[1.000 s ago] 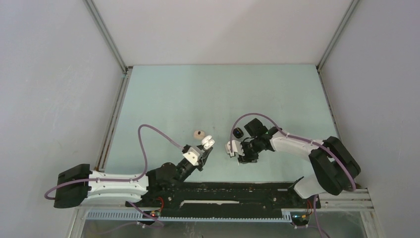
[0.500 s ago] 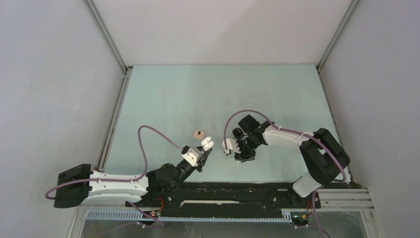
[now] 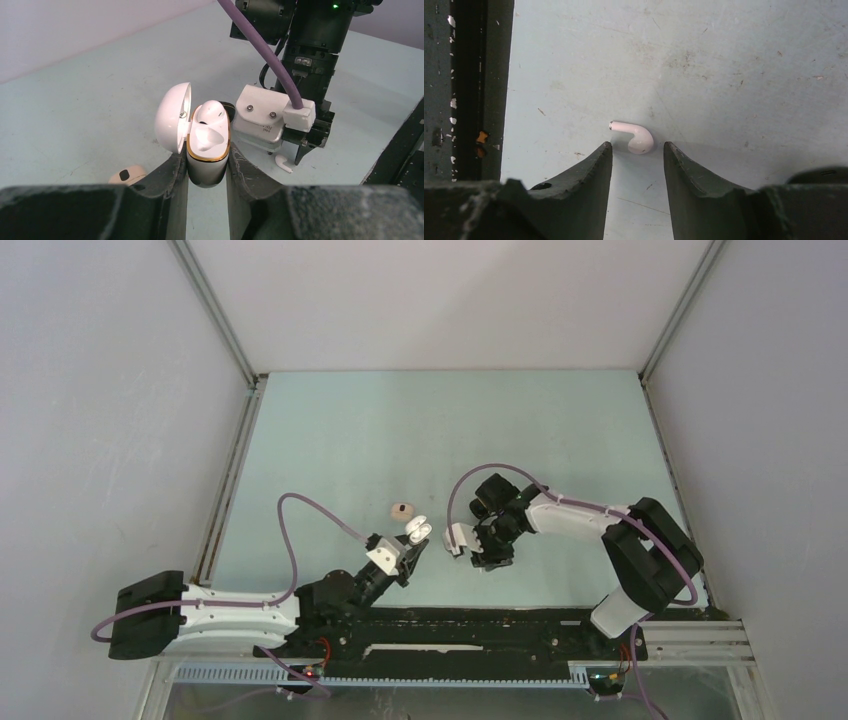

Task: Insert the wireless bluetooth earbuds into the charging case
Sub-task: Pick up the left earbud from the corner of the board.

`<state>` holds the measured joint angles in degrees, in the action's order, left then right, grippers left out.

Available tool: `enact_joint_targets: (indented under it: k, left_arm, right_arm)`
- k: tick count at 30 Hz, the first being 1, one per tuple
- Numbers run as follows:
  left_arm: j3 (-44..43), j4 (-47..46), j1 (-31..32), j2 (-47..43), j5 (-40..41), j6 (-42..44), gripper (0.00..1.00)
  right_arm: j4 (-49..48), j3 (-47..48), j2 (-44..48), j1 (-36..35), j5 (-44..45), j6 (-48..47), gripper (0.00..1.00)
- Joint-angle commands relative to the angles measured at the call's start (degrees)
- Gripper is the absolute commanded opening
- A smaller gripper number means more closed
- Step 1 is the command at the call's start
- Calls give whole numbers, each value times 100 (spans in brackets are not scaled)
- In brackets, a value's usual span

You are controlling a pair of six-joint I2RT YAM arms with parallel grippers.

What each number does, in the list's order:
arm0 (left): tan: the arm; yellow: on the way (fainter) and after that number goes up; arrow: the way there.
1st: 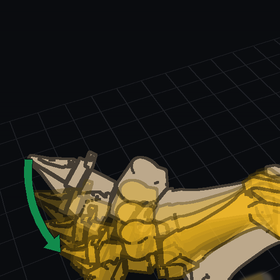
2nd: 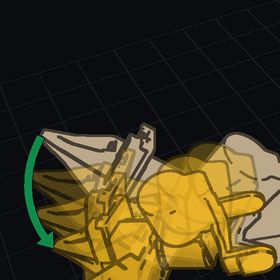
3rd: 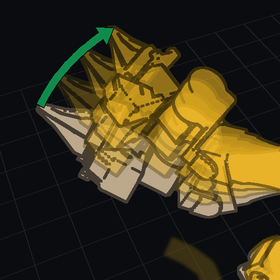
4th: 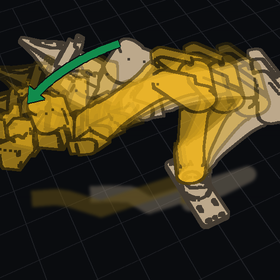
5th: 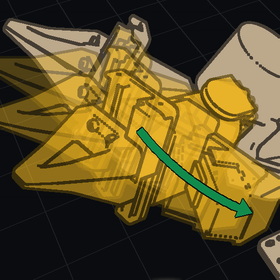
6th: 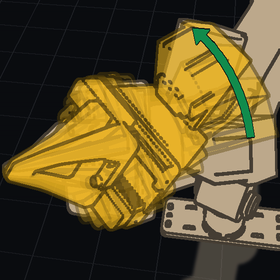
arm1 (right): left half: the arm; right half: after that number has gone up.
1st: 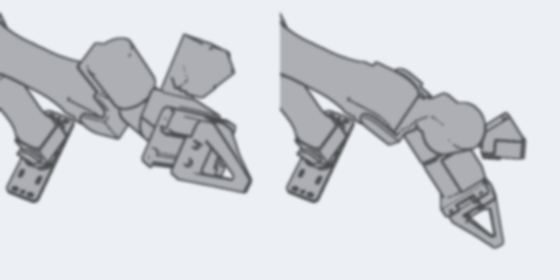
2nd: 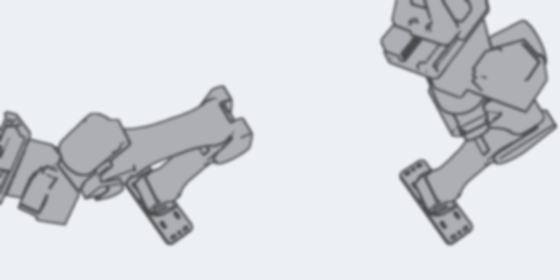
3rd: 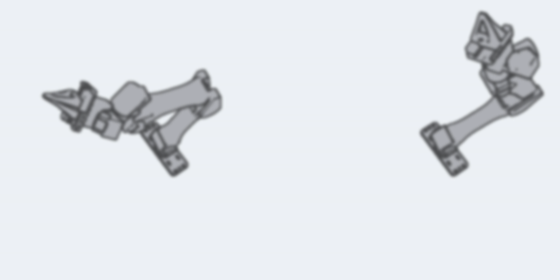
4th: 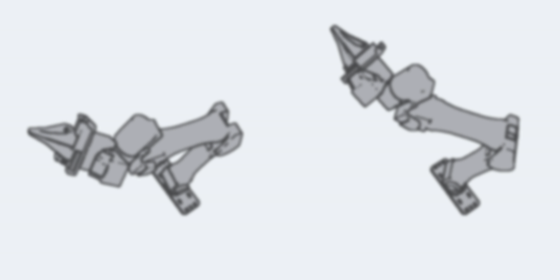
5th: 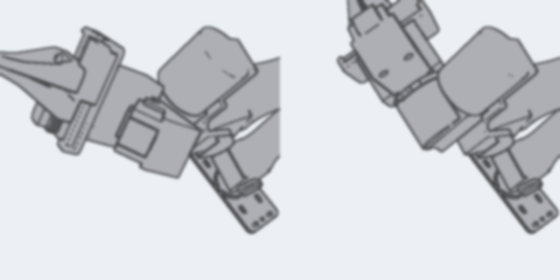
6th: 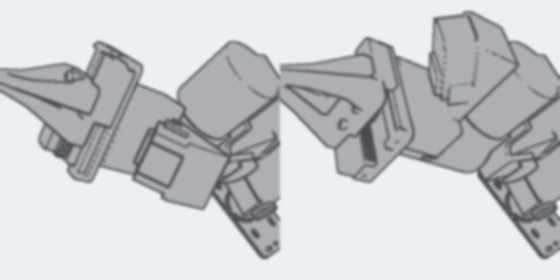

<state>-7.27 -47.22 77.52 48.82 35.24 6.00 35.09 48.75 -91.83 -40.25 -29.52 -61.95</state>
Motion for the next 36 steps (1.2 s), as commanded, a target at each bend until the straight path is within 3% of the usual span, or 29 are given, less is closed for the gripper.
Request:
enact_joint_targets:
  k: [1, 13, 18, 25, 31, 36]
  left_arm:
    - [23, -319, 36, 3, 59, -72, 0]
    - [60, -370, 36, 71, 70, -124, 0]
    - [62, -410, 36, 127, 74, -143, 0]
    - [16, -368, 36, 170, 62, -168, 0]
    - [-115, -782, 37, 775, -3, -235, 0]
    - [-485, -1270, 36, 1671, -173, -238, 0]
  right_arm:
    - [117, 91, -124, -118, 162, 130, 44]
    - [115, 91, -236, -281, 343, 201, 34]
    - [211, 91, -79, -280, 175, 265, 19]
    - [159, 91, 1113, -306, 579, 728, 3]
    - [-266, 106, 2570, -327, 1322, 1422, 0]
    - [-433, 619, 2851, -267, 1897, 1997, 0]
